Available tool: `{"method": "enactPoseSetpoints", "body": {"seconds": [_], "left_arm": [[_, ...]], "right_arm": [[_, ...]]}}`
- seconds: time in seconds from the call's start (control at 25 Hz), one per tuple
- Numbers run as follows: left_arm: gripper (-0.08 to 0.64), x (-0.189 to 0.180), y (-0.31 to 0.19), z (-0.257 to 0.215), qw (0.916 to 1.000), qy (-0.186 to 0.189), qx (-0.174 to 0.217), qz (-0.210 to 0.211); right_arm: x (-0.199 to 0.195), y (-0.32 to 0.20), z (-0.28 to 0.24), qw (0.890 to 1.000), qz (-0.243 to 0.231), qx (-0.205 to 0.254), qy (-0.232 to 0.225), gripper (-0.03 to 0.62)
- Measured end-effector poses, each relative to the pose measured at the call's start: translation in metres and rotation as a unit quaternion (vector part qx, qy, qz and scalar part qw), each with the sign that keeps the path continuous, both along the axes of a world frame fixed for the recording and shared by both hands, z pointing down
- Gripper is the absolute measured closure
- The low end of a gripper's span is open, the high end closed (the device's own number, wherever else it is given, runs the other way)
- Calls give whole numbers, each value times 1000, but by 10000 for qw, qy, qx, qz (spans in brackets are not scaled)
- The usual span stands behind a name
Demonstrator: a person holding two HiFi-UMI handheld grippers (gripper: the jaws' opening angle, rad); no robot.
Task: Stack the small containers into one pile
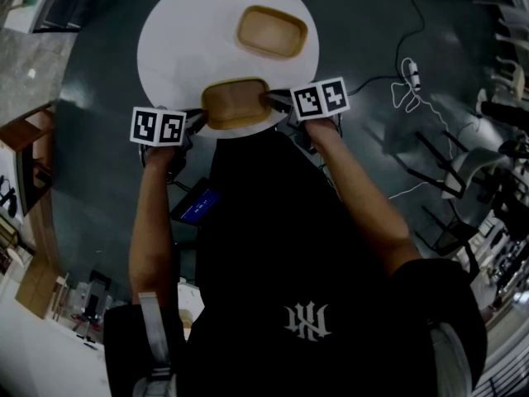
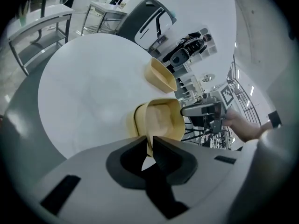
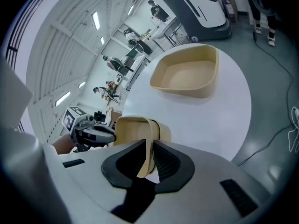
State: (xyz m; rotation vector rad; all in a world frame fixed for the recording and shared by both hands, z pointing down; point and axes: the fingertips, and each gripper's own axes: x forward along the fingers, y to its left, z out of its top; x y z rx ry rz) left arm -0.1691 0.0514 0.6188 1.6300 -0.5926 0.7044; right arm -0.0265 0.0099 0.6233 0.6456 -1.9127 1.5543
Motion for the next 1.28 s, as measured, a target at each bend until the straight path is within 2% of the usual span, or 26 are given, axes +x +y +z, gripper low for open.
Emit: {"method": "enactPoseSetpoints", "body": {"seconds": [0.16,0.36,0.56,0.76,0.84,1.0,1.2,1.28], "left_arm": [[502,-2,2,3,9994,-262,151,187],[477,-11,-1,1,9989,-381,259,122],[479,-24,-12,-9,9970,-544,557,-20],[486,-26,-24,-28,9941,-598,904,-62],[501,-24,-30,-38,9927,-577,1060,-30],[530,-19,-47,-56,9888,-575,1376,6],[552,-5,-77,-79,9822,-450,1819,155],[555,0,-92,-88,9784,-396,2018,217]], "right_arm": [[2,4,4,9994,-251,165,198,520],[9,-8,-3,9993,-75,324,150,520],[4,-28,-29,9969,158,702,-305,520],[-6,-47,-67,9870,356,1179,-1031,520],[-10,-52,-91,9767,456,1400,-1559,523],[-17,-57,-148,9391,465,2079,-2697,531],[-16,-69,-193,8984,691,2590,-3478,531],[-11,-79,-203,8895,864,2780,-3522,531]]}}
